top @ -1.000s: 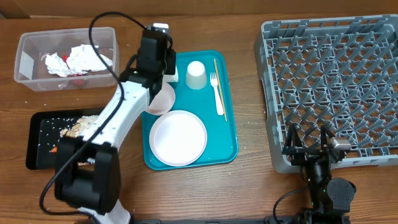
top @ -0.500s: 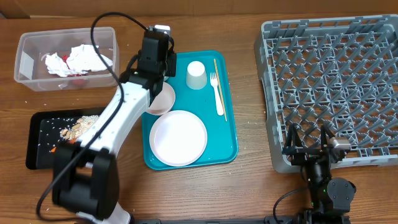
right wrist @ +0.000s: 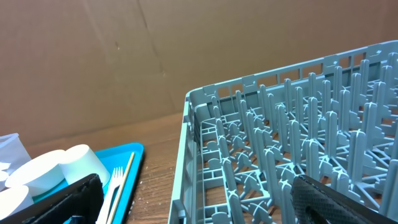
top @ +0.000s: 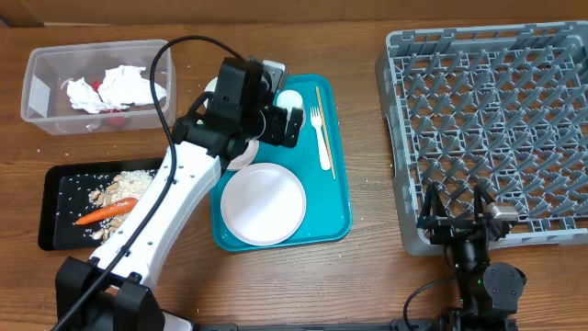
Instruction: Sort waste into correct bins and load items into the dishwasher rack
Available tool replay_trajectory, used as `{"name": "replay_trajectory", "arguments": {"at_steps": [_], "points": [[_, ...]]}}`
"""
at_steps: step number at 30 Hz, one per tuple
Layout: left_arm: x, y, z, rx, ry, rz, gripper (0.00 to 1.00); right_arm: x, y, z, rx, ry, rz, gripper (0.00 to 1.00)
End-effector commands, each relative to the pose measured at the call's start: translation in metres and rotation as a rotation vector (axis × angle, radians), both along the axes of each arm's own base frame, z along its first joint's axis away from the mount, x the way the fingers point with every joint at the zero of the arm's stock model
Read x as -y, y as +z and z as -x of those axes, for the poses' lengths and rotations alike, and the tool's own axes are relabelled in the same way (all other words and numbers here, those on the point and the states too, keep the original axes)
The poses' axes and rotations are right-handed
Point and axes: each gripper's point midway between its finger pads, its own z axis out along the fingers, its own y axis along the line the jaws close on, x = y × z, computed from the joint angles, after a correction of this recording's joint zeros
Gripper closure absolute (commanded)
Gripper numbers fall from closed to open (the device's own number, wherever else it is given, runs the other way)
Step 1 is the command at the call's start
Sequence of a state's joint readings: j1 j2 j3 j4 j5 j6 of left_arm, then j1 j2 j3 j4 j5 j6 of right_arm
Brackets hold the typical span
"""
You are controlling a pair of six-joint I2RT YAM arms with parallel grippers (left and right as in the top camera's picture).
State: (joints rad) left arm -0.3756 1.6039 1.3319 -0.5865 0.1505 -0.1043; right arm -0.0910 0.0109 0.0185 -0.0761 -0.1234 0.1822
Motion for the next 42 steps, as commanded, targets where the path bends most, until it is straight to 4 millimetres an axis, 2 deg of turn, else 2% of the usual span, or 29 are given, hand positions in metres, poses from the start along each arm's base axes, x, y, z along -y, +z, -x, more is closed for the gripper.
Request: {"name": "replay_trajectory", "arguments": {"at_steps": [1, 5, 7, 12, 15, 16, 18, 19, 21, 22, 24, 25, 27, 29, 31, 33, 35, 36, 37, 40, 42], "points": [[0.003, -0.007, 0.015, -0.069, -0.026, 0.002, 0.0, 0.003, -0.002, 0.0, 0.002, -0.014, 0.008, 0.0], [-0.004, -0.022, 0.037, -0.176, -0.031, -0.03, 0.0, 0.003, -0.002, 0.0, 0.002, -0.014, 0.008, 0.0], [0.0, -0.024, 0.046, -0.218, -0.058, -0.006, 0.0, 0.003, -0.002, 0.0, 0.002, -0.014, 0.008, 0.0], [0.01, -0.024, 0.064, -0.282, -0.12, 0.043, 0.0, 0.003, -0.002, 0.0, 0.002, -0.014, 0.008, 0.0], [0.004, -0.013, 0.067, -0.27, -0.086, 0.047, 0.0, 0.003, -0.002, 0.0, 0.002, -0.014, 0.008, 0.0], [-0.004, -0.008, 0.064, -0.254, -0.018, 0.038, 0.0, 0.003, -0.002, 0.0, 0.002, -0.014, 0.008, 0.0], [-0.034, 0.004, 0.053, -0.203, 0.187, 0.001, 0.0, 0.003, -0.002, 0.0, 0.002, -0.014, 0.008, 0.0], [-0.067, 0.017, 0.044, -0.139, 0.372, -0.037, 0.0, 0.003, -0.002, 0.0, 0.002, -0.014, 0.008, 0.0], [-0.118, 0.039, 0.041, -0.043, 0.621, -0.086, 0.0, 0.003, -0.002, 0.0, 0.002, -0.014, 0.008, 0.0], [-0.159, 0.06, 0.044, 0.036, 0.778, -0.111, 0.0, 0.003, -0.002, 0.0, 0.002, -0.014, 0.008, 0.0], [-0.188, 0.074, 0.049, 0.083, 0.867, -0.121, 0.0, 0.003, -0.002, 0.0, 0.002, -0.014, 0.008, 0.0], [-0.211, 0.081, 0.053, 0.096, 0.934, -0.11, 0.0, 0.003, -0.002, 0.0, 0.002, -0.014, 0.008, 0.0], [-0.232, 0.08, 0.057, 0.078, 0.99, -0.09, 0.0, 0.003, -0.002, 0.0, 0.002, -0.014, 0.008, 0.0], [-0.24, 0.07, 0.059, 0.012, 0.995, -0.027, 0.0, 0.003, -0.002, 0.0, 0.002, -0.014, 0.008, 0.0], [-0.236, 0.057, 0.059, -0.076, 0.961, 0.067, 0.0, 0.003, -0.002, 0.0, 0.002, -0.014, 0.008, 0.0], [-0.237, 0.051, 0.058, -0.102, 0.961, 0.085, 0.0, 0.003, -0.002, 0.0, 0.005, -0.014, 0.008, 0.0], [-0.24, 0.045, 0.056, -0.119, 0.968, 0.077, 0.0, 0.001, 0.011, 0.0, 0.054, -0.001, -0.007, 0.0], [-0.24, 0.04, 0.054, -0.136, 0.968, 0.07, 0.0, -0.009, 0.025, 0.002, 0.107, 0.055, -0.054, 0.0], [-0.24, 0.037, 0.053, -0.144, 0.968, 0.067, 0.0, -0.013, 0.03, 0.003, 0.124, 0.083, -0.078, 0.0], [-0.239, 0.03, 0.049, -0.161, 0.966, 0.065, 0.0, -0.065, 0.063, 0.025, 0.174, 0.437, -0.35, 0.0], [-0.237, 0.029, 0.047, -0.165, 0.957, 0.076, 0.0, -0.09, 0.061, 0.04, 0.095, 0.613, -0.454, 0.0]]}}
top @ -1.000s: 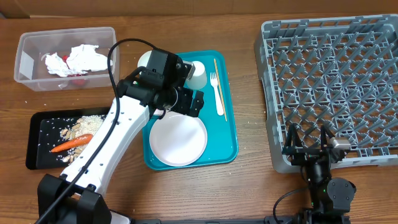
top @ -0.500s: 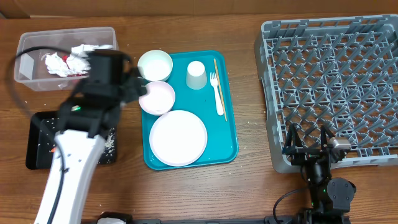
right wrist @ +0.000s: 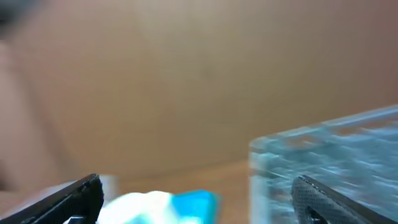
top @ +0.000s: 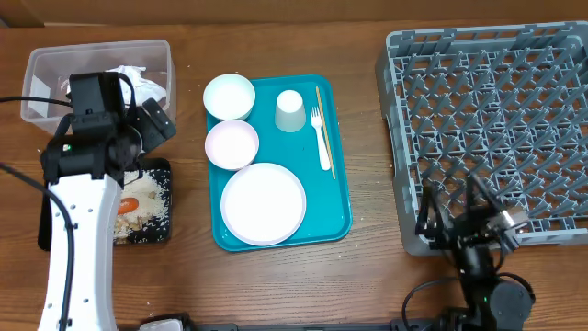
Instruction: Sort waste into correct bins and load items into the dishwasher rack
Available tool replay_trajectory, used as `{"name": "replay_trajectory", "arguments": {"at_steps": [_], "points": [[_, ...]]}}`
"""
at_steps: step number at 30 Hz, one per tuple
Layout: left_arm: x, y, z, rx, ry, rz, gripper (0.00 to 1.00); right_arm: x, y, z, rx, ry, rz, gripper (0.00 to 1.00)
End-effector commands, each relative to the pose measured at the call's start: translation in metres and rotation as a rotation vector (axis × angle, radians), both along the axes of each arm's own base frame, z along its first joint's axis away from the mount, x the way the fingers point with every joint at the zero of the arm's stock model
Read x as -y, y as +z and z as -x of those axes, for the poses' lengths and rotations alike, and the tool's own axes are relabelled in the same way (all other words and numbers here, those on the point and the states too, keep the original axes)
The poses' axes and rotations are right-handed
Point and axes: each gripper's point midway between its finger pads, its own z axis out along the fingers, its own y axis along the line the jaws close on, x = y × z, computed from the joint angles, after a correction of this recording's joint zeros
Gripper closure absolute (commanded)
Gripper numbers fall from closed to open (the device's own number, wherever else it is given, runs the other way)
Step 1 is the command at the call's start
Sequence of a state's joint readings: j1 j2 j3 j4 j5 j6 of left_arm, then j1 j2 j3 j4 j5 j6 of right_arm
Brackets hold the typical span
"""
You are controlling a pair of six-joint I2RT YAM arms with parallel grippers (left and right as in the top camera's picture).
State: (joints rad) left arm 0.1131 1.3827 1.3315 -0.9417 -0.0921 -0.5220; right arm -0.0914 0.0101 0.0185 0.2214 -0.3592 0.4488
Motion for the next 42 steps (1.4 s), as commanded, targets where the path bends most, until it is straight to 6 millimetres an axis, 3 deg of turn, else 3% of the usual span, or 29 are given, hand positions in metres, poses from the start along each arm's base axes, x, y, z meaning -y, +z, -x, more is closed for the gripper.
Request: {"name": "replay_trajectory", "arguments": {"at_steps": [1, 4, 8, 13, 18, 22, 27, 31, 33, 35, 40, 42], "points": [[0.004, -0.001, -0.005, 0.005, -0.006, 0.034, 0.0, -0.053, -0.008, 0.026, -0.163, 0.42, -0.226, 0.0], [0.004, -0.002, -0.004, 0.003, -0.006, 0.033, 0.0, -0.049, 0.013, 0.03, -0.142, 0.454, -0.372, 0.0], [0.004, -0.002, -0.004, 0.003, -0.006, 0.033, 0.0, -0.055, 0.057, 0.051, -0.007, 0.491, -0.29, 0.0], [0.004, -0.002, -0.004, 0.003, -0.006, 0.033, 0.0, -0.053, 0.102, 0.048, -0.044, 0.378, -0.087, 0.0], [0.004, -0.002, -0.004, 0.003, -0.006, 0.033, 0.0, -0.05, 0.144, 0.017, -0.204, 0.326, 0.06, 0.0], [0.004, -0.002, -0.004, 0.003, -0.006, 0.033, 0.0, -0.055, 0.145, -0.027, -0.406, 0.362, 0.119, 0.0], [0.004, -0.002, -0.004, 0.003, -0.006, 0.033, 0.0, -0.093, 0.104, -0.061, -0.617, 0.405, 0.218, 0.0], [0.004, -0.002, -0.004, 0.003, -0.006, 0.033, 0.0, -0.171, 0.025, -0.075, -0.793, 0.455, 0.432, 0.0], [0.004, -0.002, -0.004, 0.003, -0.006, 0.033, 0.0, -0.196, -0.007, -0.075, -0.852, 0.478, 0.502, 0.0], [0.004, -0.002, -0.004, 0.003, -0.006, 0.033, 0.0, -0.211, -0.042, -0.076, -0.934, 0.467, 0.558, 0.0], [0.004, -0.002, -0.004, 0.003, -0.006, 0.033, 0.0, -0.223, -0.128, -0.081, -1.164, 0.417, 0.607, 0.0], [0.004, -0.002, -0.004, 0.003, -0.006, 0.033, 0.0, -0.226, -0.146, -0.078, -1.217, 0.435, 0.609, 0.01]]}}
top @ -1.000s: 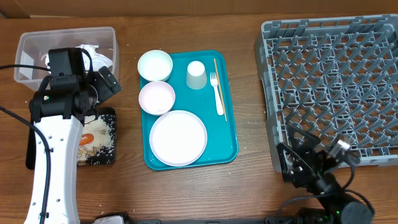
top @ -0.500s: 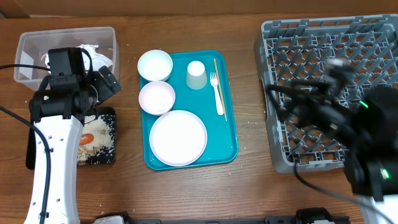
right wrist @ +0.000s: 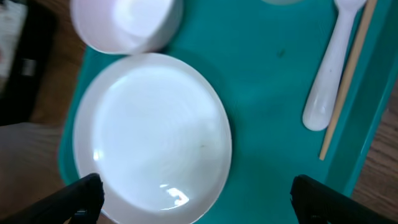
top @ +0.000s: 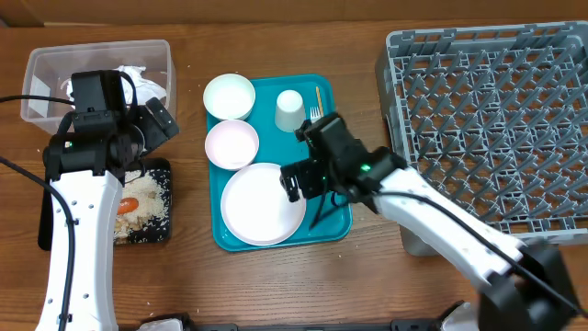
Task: Sort waste into correct bins and load items into the dishwasher rack
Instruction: 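Reach the right gripper to the white plate and grasp its rim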
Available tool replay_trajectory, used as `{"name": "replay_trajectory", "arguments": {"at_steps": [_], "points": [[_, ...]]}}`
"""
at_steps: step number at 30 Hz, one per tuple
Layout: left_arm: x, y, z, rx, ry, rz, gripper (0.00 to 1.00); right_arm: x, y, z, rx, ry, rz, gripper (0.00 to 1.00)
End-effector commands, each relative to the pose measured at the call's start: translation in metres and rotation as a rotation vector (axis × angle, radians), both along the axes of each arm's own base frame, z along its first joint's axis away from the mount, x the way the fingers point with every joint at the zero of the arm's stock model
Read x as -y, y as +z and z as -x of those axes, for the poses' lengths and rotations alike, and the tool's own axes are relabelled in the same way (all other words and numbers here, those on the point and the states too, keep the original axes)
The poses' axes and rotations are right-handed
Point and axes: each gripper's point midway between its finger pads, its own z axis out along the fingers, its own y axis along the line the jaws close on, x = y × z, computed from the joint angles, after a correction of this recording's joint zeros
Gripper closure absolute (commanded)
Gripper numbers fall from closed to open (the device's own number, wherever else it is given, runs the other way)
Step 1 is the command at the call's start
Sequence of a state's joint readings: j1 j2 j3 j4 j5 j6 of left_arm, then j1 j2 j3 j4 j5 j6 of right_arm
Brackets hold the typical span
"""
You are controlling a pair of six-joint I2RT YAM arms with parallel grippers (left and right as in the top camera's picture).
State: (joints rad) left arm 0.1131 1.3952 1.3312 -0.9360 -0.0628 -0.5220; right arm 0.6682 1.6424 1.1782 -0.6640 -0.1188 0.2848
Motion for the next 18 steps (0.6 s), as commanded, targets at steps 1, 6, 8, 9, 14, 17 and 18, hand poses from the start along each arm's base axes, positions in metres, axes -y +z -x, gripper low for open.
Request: {"name": "replay_trajectory", "arguments": {"at_steps": [1, 6, 8, 9, 14, 17, 18], "points": [[-0.001, 0.002, -0.001, 0.007, 0.01, 0.008, 0.0, -0.006, -0.024, -0.002, -0.069, -0.02, 0.012, 0.04], [-0.001, 0.002, -0.001, 0.007, 0.01, 0.008, 0.0, -0.006, -0.06, 0.005, -0.163, -0.025, 0.053, 0.19], [-0.001, 0.002, -0.001, 0.007, 0.01, 0.008, 0.0, -0.005, -0.067, 0.006, -0.187, -0.049, 0.059, 0.29], [-0.001, 0.002, -0.001, 0.007, 0.01, 0.008, 0.0, -0.005, -0.069, 0.006, -0.193, -0.056, 0.06, 0.33], [-0.001, 0.002, -0.001, 0.007, 0.01, 0.008, 0.0, -0.005, -0.081, 0.007, -0.227, -0.088, 0.069, 0.44], [-0.001, 0.002, -0.001, 0.007, 0.01, 0.008, 0.0, -0.003, -0.095, 0.01, -0.268, -0.114, 0.085, 0.46], [-0.001, 0.002, -0.001, 0.007, 0.01, 0.008, 0.0, -0.002, -0.1, 0.011, -0.281, -0.128, 0.089, 0.48]]}}
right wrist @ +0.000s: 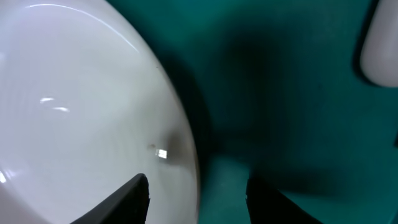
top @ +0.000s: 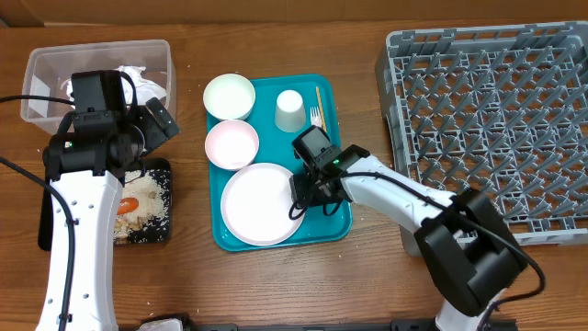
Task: Sort waste into correct bins and load items into the dishwasher rack
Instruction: 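Reach the right gripper to the white plate and grasp its rim, then lift the plate and insert it upright into the dish rack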
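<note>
A large white plate [top: 262, 204] lies at the front of the teal tray [top: 342, 219]. My right gripper [top: 306, 190] is low at the plate's right rim. In the right wrist view it [right wrist: 198, 198] is open, one fingertip over the plate [right wrist: 81, 112] and the other over the bare tray [right wrist: 292, 124]. Nothing is held. Two white bowls [top: 229, 95] [top: 231, 142], a white cup [top: 289, 110] and a white fork [top: 321, 138] beside a wooden stick also sit on the tray. My left gripper [top: 156, 119] hovers open between the clear bin and the black tray.
The grey dishwasher rack [top: 496, 119] fills the right side. A clear bin [top: 37, 92] with crumpled paper [top: 138, 78] stands at the back left. In front of it, the black tray [top: 55, 211] holds rice and a carrot piece [top: 129, 204]. My left arm crosses that tray.
My right gripper was above the tray with the whole plate in view; now it is lower, its open fingers on either side of the plate's right rim. The left arm has not moved.
First my left arm reached over the teal tray while the right arm was parked at the rack's front edge. Then the left arm was back by the clear bin. Later the right gripper was open over the tray, and now it is down at the plate's rim.
</note>
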Available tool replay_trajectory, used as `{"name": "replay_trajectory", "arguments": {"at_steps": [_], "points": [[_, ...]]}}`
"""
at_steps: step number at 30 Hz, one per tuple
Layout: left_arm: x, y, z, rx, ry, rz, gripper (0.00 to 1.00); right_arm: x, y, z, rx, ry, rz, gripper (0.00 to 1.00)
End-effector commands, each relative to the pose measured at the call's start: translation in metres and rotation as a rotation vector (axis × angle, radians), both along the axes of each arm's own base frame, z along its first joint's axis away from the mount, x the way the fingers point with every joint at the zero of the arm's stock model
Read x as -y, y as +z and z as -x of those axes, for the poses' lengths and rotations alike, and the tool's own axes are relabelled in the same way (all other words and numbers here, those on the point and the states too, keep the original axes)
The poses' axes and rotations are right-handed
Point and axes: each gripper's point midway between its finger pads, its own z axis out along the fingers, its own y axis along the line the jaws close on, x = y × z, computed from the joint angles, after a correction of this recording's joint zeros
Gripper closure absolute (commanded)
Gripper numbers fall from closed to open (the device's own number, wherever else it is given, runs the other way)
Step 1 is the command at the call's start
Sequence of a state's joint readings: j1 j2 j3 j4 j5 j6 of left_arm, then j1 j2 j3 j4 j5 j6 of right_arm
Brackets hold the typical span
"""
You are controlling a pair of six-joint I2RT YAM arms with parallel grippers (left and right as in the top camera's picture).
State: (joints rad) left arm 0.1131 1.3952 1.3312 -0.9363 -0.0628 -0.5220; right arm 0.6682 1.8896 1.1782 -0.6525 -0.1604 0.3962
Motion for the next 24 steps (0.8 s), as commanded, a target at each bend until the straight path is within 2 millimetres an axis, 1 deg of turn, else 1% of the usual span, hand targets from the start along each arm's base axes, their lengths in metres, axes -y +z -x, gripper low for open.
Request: {"name": "replay_trajectory", "arguments": {"at_steps": [1, 2, 4, 8, 11, 14, 15, 16, 19, 21, 24], "points": [[-0.001, 0.002, -0.001, 0.008, 0.01, 0.008, 0.0, -0.004, -0.011, -0.002, -0.033, -0.042, 0.0, 0.51], [-0.001, 0.002, -0.001, 0.007, 0.01, 0.008, 0.0, -0.004, -0.011, -0.003, -0.031, -0.042, -0.001, 0.52], [-0.001, 0.002, -0.001, 0.007, 0.01, 0.008, 0.0, -0.005, -0.01, -0.003, -0.027, -0.042, -0.004, 0.57], [-0.001, 0.002, -0.001, 0.007, 0.01, 0.008, 0.0, -0.005, -0.01, -0.003, -0.03, -0.045, -0.004, 0.77], [-0.001, 0.002, -0.001, 0.007, 0.01, 0.008, 0.0, -0.005, -0.009, -0.003, -0.029, -0.045, -0.004, 0.83], [-0.001, 0.002, -0.001, 0.007, 0.01, 0.008, 0.0, -0.001, -0.003, -0.008, -0.025, -0.057, 0.004, 0.88], [-0.001, 0.002, -0.001, 0.007, 0.01, 0.008, 0.0, 0.003, 0.0, -0.01, -0.023, -0.066, 0.019, 0.89], [-0.001, 0.002, -0.001, 0.007, 0.01, 0.008, 0.0, 0.01, 0.008, -0.015, -0.017, -0.079, 0.053, 0.91], [-0.001, 0.002, -0.001, 0.007, 0.01, 0.008, 0.0, 0.022, 0.027, -0.023, -0.009, -0.096, 0.101, 0.96], [-0.001, 0.002, -0.001, 0.007, 0.01, 0.008, 0.0, 0.024, 0.039, -0.026, -0.008, -0.068, 0.105, 0.96], [-0.001, 0.002, -0.001, 0.007, 0.01, 0.008, 0.0, 0.032, 0.068, -0.032, -0.004, -0.031, 0.119, 0.96]]}}
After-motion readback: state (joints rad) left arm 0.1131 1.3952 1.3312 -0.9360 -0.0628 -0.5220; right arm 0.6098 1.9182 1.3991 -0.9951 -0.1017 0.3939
